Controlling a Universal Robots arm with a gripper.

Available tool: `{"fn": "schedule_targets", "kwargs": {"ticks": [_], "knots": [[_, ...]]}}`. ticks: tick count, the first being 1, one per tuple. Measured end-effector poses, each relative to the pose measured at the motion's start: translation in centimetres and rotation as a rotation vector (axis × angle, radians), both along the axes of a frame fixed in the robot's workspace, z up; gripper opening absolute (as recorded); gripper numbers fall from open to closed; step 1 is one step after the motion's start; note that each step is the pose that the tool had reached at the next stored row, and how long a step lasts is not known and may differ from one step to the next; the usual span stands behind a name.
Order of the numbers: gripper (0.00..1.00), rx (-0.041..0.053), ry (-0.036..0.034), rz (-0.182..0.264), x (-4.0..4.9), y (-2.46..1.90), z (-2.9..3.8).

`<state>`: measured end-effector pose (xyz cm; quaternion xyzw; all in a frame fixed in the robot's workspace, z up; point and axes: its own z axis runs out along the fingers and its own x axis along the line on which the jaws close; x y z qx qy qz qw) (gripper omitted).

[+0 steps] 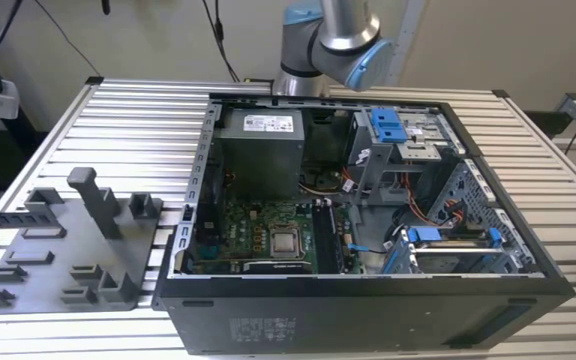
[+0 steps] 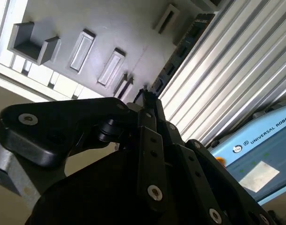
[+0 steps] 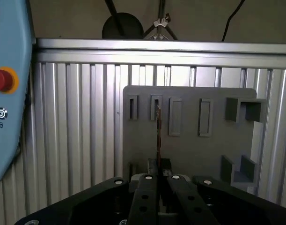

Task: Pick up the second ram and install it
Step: 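Pick up the second ram and move it above second insertion slot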

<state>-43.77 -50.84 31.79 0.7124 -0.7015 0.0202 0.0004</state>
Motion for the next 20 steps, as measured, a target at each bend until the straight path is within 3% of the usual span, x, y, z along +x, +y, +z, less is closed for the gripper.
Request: {"fn": "schedule_targets", "kwargs": {"ticks": [9, 20], "knots": [[0.14, 0.0, 0.0, 0.0, 0.0, 0.0, 0.64], [0.14, 0.0, 0.0, 0.0, 0.0, 0.0, 1.92]]}}
